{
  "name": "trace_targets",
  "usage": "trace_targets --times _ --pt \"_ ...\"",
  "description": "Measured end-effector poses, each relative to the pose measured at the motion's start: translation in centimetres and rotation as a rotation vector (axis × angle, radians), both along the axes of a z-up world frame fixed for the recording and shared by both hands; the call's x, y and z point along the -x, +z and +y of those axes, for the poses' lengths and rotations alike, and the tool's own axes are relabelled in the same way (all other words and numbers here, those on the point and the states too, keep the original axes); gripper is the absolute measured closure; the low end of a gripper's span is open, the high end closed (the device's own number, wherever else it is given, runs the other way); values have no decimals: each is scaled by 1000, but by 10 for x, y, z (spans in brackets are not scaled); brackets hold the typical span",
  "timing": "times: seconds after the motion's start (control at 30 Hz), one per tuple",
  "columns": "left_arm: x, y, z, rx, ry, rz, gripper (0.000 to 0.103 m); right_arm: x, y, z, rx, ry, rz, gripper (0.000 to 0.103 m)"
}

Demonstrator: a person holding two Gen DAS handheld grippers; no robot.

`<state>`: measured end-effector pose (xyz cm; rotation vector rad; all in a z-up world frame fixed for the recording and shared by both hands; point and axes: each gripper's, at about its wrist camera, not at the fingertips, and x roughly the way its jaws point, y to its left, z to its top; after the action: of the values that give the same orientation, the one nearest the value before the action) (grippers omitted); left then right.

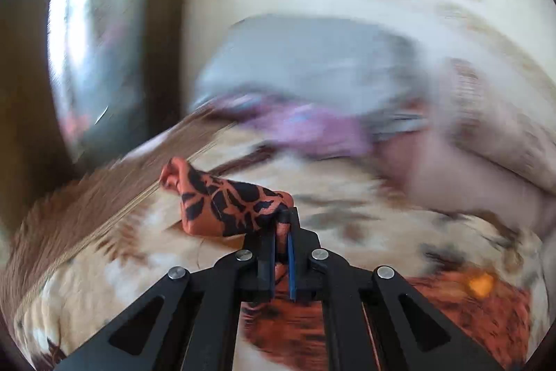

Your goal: Fold small clothes

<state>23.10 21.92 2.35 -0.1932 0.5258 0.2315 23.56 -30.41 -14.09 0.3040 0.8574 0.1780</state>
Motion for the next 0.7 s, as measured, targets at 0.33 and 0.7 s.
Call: trace_targets --times 0.33,0.7 --pt "-14 -51 -303 -26 -736 198 15 3 2 -8 -74 3 -23 1" --pt "13 -115 -117 117 -228 184 16 -15 54 -18 -274 -33 -29 1"
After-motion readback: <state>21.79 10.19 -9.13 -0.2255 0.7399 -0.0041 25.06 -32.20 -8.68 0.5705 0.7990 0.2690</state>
